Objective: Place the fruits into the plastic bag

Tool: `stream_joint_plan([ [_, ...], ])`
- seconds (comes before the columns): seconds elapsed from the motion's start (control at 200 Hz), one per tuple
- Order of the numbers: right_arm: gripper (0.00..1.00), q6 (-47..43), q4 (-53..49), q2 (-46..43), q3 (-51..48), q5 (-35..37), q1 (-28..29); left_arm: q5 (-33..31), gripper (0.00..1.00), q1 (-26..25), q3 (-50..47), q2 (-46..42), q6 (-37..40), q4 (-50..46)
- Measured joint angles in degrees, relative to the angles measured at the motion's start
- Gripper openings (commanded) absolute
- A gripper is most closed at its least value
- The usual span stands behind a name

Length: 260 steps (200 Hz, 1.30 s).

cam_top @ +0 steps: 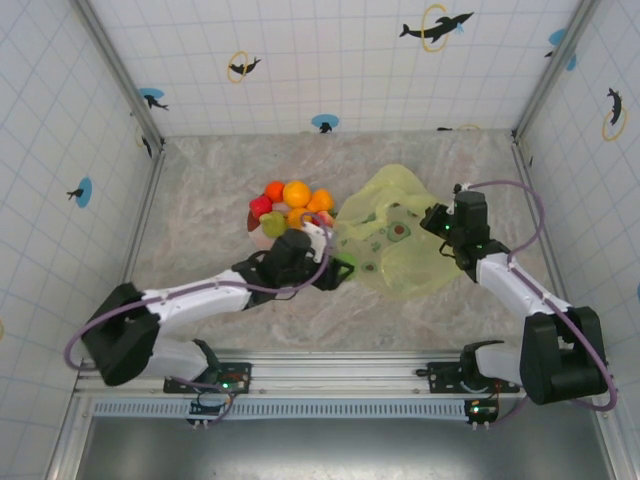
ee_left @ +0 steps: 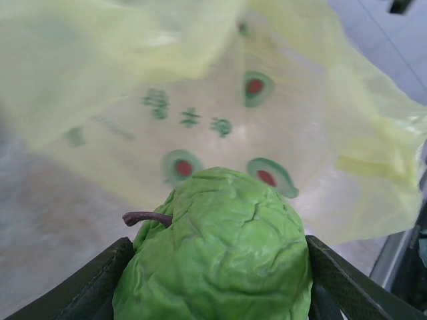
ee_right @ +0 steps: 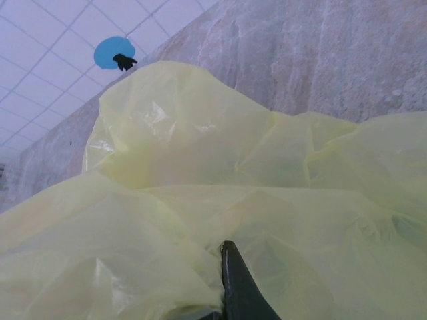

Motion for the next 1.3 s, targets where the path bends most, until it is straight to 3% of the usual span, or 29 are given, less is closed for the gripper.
stream_joint_plan([
  [0.22,0.00,-0.09,-2.91,0.70,2.19,-1.95,0.59,-0.02,0.60,-2.36,9.60,13.20,1.97,3.67],
  [0.5,0.00,1.99,-4.50,-0.63,1.92,-6.03,0.61,-8.63,0.63,-2.36,14.40,22.56,0.09,9.90],
  [0.656,0.00,5.95,-2.05,-2.95,-0.83,-9.14,1.09,-13.05,0.66,-2.34,18.88,28.35,-2.86,14.84],
  [0.926,0.00,13.49,4.09,-3.89,-6.91,-12.41,2.56,-14.60,0.73,-2.36,26.69,40.87,-7.37,21.40],
  [1.166,0.00,14.82,5.29,-3.89,-7.89,-12.57,2.47,-14.25,0.88,-2.36,28.52,43.23,-8.92,25.42],
  [1.301,0.00,14.14,5.27,-3.89,-7.89,-12.52,1.97,-12.96,0.89,-2.19,26.97,41.86,-8.94,26.05],
])
